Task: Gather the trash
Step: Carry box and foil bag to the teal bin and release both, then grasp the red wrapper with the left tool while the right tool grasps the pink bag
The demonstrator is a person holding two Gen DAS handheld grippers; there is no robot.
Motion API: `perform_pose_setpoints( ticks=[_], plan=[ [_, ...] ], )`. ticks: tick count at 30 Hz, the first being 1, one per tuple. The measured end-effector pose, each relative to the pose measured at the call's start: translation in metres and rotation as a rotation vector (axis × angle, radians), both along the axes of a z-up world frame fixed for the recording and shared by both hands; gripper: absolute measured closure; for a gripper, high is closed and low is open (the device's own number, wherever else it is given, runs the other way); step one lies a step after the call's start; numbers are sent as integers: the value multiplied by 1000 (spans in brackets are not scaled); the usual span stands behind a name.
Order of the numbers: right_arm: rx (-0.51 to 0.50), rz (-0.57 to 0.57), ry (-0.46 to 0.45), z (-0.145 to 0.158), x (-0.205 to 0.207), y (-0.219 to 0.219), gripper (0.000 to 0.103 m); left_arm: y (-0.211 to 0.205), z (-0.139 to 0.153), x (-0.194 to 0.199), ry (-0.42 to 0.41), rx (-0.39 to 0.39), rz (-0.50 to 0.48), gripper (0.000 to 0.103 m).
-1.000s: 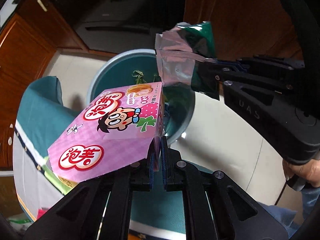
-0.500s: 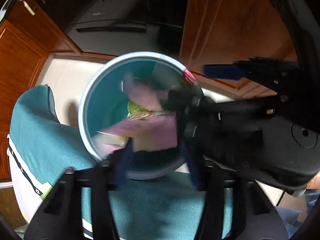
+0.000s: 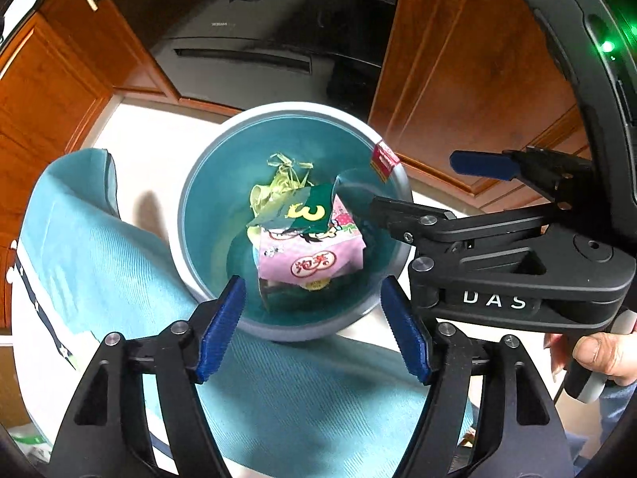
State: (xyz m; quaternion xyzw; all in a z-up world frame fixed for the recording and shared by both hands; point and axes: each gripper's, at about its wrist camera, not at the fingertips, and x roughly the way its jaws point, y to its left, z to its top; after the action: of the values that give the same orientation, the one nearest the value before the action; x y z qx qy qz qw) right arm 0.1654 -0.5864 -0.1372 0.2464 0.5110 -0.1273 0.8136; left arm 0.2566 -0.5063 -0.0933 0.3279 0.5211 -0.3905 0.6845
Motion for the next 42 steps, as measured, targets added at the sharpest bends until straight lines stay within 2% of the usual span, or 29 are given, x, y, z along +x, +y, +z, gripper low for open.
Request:
perform_pose_setpoints(
  ticks=[4,11,20,29,36,39,42],
  plan=[
    [-9,11,6,9,-10,10,20,9,12,-3,5,-34,32,31],
    [-25,25,-40,46,-37,37,17,53,50,-24,-1,-165,102,28],
    [-45,134,-93,91,-52,112,17,155,80,-58,-53,-260,176,20],
    [-47,334,-109,115,-34,223,17,312,91,-61,-161,-292,394,10],
    [-82,551,-89,117,-6,326,17,436,80,-58,-184,-350,630,5],
    [-123,631,-75,113,8,360,17,465,70,-56,-150,-369,701,4],
    [-187,697,-57,106,25,387,17,477,58,-49,-114,-396,753,4]
  ],
)
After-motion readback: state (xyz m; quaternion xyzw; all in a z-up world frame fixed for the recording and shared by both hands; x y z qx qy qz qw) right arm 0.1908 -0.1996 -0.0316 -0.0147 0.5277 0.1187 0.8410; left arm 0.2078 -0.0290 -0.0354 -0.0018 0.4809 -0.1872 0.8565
